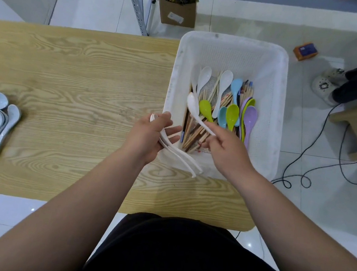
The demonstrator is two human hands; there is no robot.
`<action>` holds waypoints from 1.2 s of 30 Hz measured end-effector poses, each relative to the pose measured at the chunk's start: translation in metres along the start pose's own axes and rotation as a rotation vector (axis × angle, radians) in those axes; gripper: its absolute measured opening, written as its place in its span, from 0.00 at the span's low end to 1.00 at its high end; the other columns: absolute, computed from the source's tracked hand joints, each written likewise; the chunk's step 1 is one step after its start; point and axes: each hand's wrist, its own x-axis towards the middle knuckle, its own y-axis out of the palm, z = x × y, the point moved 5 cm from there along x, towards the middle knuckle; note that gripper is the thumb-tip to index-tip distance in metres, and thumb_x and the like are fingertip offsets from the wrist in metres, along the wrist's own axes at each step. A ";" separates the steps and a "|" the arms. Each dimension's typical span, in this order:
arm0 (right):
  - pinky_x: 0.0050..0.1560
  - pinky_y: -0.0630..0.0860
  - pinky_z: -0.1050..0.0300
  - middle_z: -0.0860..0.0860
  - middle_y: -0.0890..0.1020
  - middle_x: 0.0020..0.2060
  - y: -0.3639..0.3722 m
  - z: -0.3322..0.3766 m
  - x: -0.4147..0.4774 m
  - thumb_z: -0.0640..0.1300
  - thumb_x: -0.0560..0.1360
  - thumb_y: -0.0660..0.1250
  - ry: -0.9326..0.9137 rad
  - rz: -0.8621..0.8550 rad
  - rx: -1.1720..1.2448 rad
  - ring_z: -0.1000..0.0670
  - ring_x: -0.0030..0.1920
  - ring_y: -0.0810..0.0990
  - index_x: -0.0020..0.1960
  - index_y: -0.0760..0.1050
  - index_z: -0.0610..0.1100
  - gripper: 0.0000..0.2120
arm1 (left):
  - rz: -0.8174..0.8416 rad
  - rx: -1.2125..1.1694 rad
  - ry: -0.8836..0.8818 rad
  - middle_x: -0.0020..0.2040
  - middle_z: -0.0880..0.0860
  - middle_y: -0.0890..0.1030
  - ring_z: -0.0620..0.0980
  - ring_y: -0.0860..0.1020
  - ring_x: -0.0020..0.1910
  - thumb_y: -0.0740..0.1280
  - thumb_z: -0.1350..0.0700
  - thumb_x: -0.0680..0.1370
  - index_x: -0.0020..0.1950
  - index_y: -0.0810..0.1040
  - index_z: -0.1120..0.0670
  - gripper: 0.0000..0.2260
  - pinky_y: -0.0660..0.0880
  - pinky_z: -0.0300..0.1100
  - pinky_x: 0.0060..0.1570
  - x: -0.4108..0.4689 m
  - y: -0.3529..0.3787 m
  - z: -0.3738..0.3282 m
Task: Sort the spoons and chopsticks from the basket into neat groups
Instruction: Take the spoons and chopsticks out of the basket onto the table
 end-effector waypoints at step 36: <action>0.36 0.78 0.58 0.54 0.84 0.39 0.302 0.137 -0.030 0.55 0.81 0.63 0.196 0.372 -0.050 0.52 0.40 0.83 0.49 0.81 0.52 0.11 | 0.006 0.309 -0.029 0.49 0.62 0.86 0.56 0.86 0.46 0.65 0.68 0.78 0.52 0.79 0.64 0.06 0.82 0.45 0.43 -0.022 -0.269 -0.026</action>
